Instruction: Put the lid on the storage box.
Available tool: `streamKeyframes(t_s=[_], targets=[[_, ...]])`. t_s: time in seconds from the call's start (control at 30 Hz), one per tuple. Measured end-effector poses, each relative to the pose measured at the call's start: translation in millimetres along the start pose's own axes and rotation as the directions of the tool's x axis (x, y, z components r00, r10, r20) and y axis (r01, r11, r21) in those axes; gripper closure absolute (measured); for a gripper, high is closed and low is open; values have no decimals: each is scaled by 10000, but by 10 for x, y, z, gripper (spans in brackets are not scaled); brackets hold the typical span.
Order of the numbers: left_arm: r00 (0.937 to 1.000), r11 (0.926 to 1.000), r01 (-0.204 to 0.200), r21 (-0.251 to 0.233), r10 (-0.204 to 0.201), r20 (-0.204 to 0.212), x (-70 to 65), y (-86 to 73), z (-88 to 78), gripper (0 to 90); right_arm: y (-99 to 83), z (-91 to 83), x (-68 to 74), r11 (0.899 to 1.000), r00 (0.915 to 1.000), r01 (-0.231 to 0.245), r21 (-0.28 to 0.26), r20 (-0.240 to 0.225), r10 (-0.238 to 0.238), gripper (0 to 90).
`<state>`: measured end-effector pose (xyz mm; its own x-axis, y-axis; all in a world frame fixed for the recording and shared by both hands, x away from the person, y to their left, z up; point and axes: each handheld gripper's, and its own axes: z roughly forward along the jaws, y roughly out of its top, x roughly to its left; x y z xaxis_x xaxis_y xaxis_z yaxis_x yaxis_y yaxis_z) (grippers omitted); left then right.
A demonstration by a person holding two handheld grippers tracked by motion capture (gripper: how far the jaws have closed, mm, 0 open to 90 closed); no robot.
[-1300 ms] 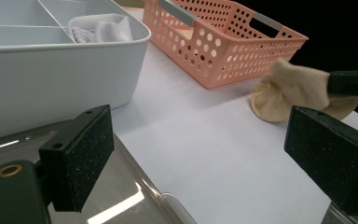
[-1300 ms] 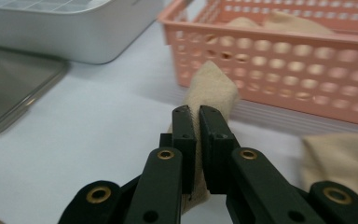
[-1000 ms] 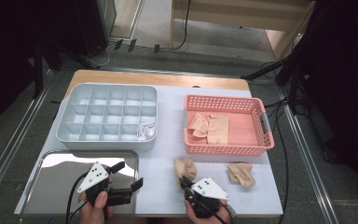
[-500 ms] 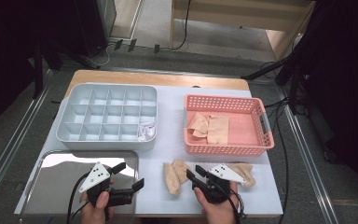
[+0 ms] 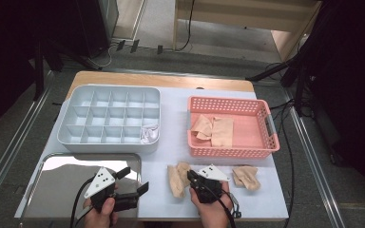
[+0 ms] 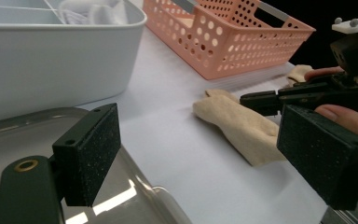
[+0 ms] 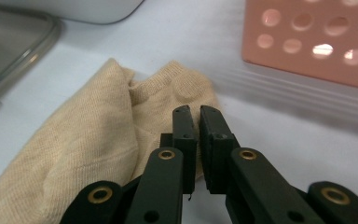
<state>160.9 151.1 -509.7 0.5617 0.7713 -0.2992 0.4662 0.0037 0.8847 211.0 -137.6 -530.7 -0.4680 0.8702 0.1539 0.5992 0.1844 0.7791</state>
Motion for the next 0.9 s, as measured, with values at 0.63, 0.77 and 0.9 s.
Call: streamKeyframes(t_s=[0.63,0.77,0.9], targets=[[9934,9879,-1100,1091,1057,446,-592,-80,427,163,-191,-367,-160,9873,9886,-1448,-656,332,1472,839],[9905,9767,-1272,1730,1158,742,-723,-69,554,286,-227,-369,-121,9848,9874,-1575,-729,53,1583,840],[9864,9542,-1645,2497,1603,372,-792,-83,684,392,-242,-384,-47,9876,9908,-1333,-827,-357,1307,840]])
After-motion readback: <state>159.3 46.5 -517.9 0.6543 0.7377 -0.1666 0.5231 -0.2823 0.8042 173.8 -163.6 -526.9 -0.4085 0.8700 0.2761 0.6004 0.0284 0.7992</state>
